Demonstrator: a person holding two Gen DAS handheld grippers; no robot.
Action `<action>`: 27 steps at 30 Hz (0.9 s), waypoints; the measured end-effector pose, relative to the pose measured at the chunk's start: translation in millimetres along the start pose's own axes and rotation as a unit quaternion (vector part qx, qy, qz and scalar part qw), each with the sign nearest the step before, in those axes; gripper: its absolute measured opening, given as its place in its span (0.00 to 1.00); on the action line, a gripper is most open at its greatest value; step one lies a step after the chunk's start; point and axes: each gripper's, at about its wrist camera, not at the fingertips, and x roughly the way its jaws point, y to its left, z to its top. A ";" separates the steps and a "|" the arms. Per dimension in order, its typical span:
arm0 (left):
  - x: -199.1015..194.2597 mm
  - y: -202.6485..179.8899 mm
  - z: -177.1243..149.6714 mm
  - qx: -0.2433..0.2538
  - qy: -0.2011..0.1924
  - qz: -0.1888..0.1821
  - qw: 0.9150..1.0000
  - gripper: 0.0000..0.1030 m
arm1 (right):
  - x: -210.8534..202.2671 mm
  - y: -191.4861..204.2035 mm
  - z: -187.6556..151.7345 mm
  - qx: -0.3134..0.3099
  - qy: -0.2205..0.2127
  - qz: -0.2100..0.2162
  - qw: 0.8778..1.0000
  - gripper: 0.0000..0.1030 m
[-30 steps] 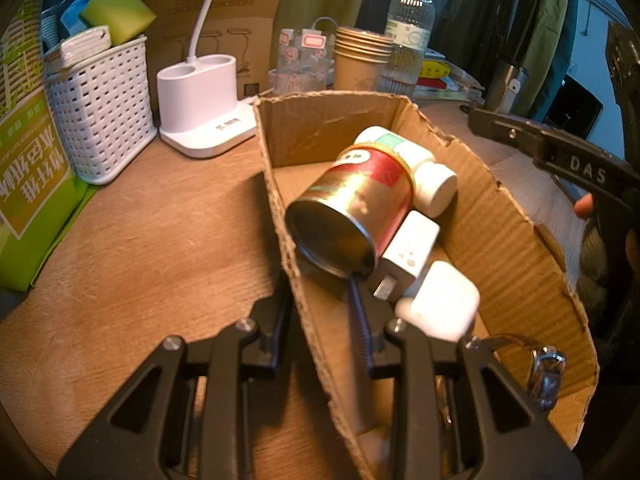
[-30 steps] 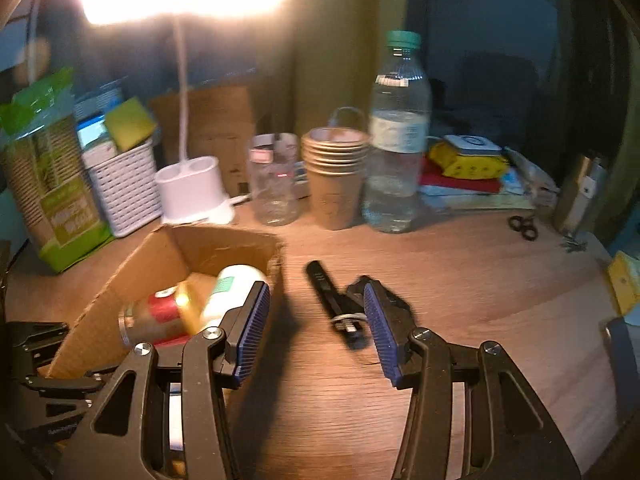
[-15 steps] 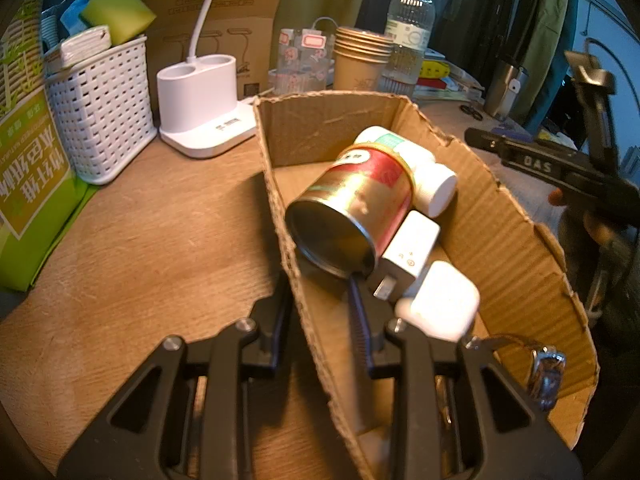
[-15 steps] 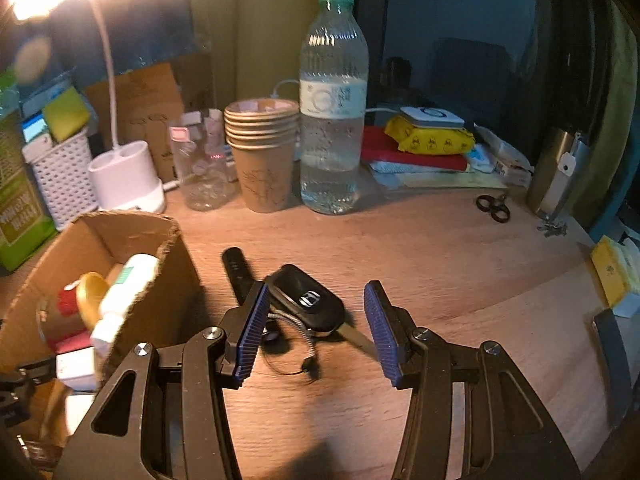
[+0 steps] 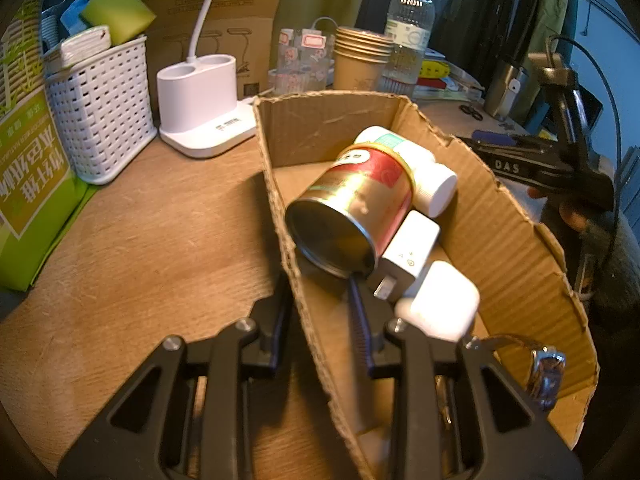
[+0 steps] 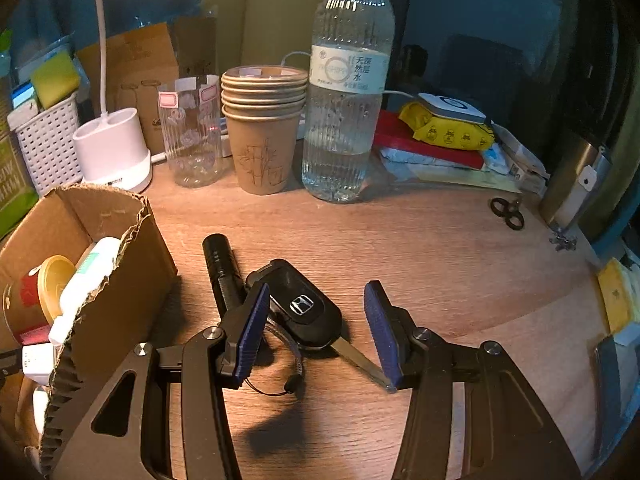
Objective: Organize rigid objects
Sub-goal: 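Move the right tool to the black car key and grasp it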
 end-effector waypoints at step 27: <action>0.0 0.0 0.0 0.000 0.000 0.000 1.000 0.29 | 36.7 -0.5 4.6 -0.020 0.045 0.012 0.999 0.44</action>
